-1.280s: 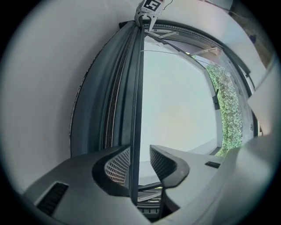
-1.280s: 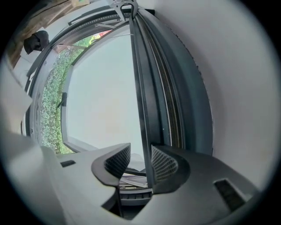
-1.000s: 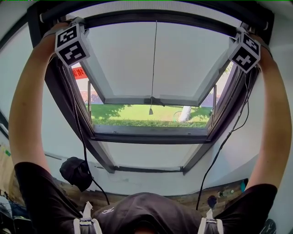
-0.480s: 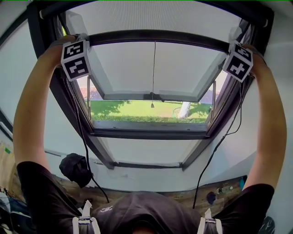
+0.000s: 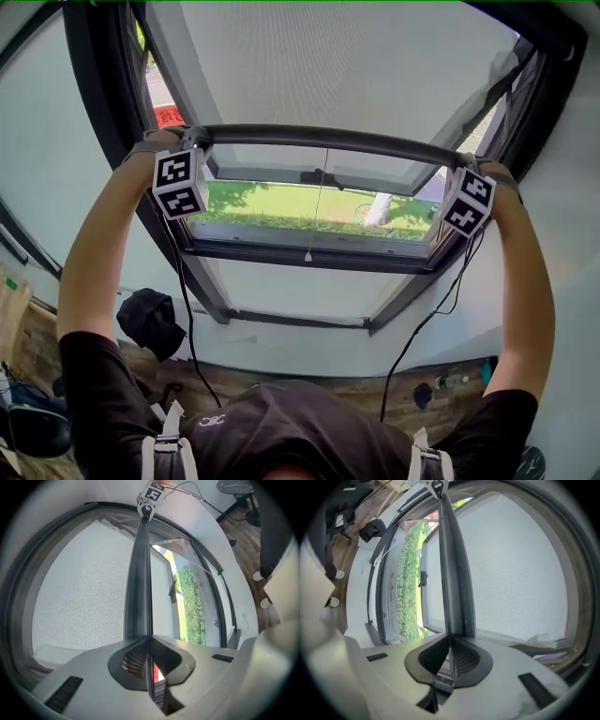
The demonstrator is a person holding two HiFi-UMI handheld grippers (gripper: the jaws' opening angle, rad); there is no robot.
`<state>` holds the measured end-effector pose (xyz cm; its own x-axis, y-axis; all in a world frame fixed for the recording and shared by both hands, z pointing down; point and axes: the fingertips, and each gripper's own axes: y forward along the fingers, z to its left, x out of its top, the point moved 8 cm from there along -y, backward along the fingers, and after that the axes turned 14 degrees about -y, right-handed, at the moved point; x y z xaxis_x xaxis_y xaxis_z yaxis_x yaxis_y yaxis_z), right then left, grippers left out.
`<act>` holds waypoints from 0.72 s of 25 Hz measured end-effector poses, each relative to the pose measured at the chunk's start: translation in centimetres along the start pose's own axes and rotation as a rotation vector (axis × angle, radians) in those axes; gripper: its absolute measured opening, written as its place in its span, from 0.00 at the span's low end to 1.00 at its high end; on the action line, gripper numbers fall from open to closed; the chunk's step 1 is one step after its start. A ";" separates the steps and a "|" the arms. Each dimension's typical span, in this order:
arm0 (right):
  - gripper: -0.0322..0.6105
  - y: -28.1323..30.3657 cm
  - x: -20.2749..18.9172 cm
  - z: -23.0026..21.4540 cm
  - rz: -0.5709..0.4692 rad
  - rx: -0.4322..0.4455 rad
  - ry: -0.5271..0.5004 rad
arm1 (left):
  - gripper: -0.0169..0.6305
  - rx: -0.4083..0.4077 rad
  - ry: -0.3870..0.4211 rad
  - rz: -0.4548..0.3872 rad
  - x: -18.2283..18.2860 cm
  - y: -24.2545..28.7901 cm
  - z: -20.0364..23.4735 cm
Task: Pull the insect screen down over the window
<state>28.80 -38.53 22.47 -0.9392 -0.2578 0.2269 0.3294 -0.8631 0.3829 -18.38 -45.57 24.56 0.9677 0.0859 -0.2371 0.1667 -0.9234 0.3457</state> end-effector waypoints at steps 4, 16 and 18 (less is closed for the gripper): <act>0.09 2.9 1.6 5.4 -0.018 0.038 0.011 | 0.07 -0.017 -0.003 -0.013 -1.7 2.5 -5.5; 0.09 6.0 4.1 15.0 0.023 0.148 0.019 | 0.07 -0.086 -0.036 0.017 -4.2 5.5 -15.4; 0.10 6.4 4.4 16.0 0.034 0.161 0.016 | 0.07 -0.090 -0.038 0.023 -4.4 5.8 -16.4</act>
<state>28.31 -38.26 40.20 -0.9283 -0.2935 0.2284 0.3710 -0.7732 0.5144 -18.59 -45.13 42.47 0.9639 0.0490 -0.2616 0.1623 -0.8874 0.4316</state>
